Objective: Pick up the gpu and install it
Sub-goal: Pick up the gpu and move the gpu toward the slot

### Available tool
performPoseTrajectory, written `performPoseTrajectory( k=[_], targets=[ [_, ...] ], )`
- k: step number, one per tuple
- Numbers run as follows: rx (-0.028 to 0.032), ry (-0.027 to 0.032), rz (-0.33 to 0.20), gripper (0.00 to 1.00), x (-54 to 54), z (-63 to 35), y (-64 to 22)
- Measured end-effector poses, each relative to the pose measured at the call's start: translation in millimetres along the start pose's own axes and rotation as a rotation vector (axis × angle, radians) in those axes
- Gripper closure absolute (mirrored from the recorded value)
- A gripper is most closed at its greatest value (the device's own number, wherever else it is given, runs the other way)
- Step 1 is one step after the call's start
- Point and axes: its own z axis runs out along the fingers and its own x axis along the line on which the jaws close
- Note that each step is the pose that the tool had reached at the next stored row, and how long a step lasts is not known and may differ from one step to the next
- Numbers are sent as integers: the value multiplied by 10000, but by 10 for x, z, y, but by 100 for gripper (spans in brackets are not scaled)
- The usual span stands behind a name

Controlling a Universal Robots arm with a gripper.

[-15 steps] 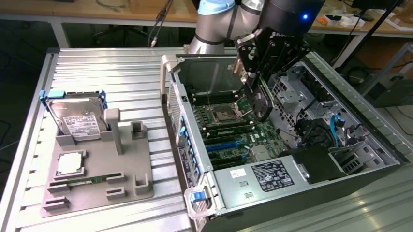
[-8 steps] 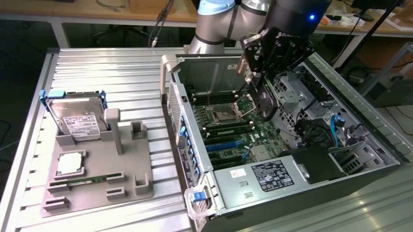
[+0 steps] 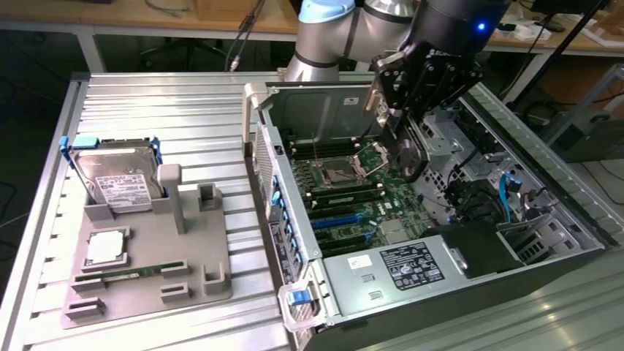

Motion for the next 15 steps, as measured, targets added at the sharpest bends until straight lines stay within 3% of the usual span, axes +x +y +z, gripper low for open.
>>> performPoseTrajectory(
  k=[11,12,13,15],
  targets=[
    [0,2,1,73,-196,8,14],
    [0,3,1,73,-220,9,16],
    [2,5,0,73,-336,13,24],
    [2,5,1,73,-336,13,24]
  ],
)
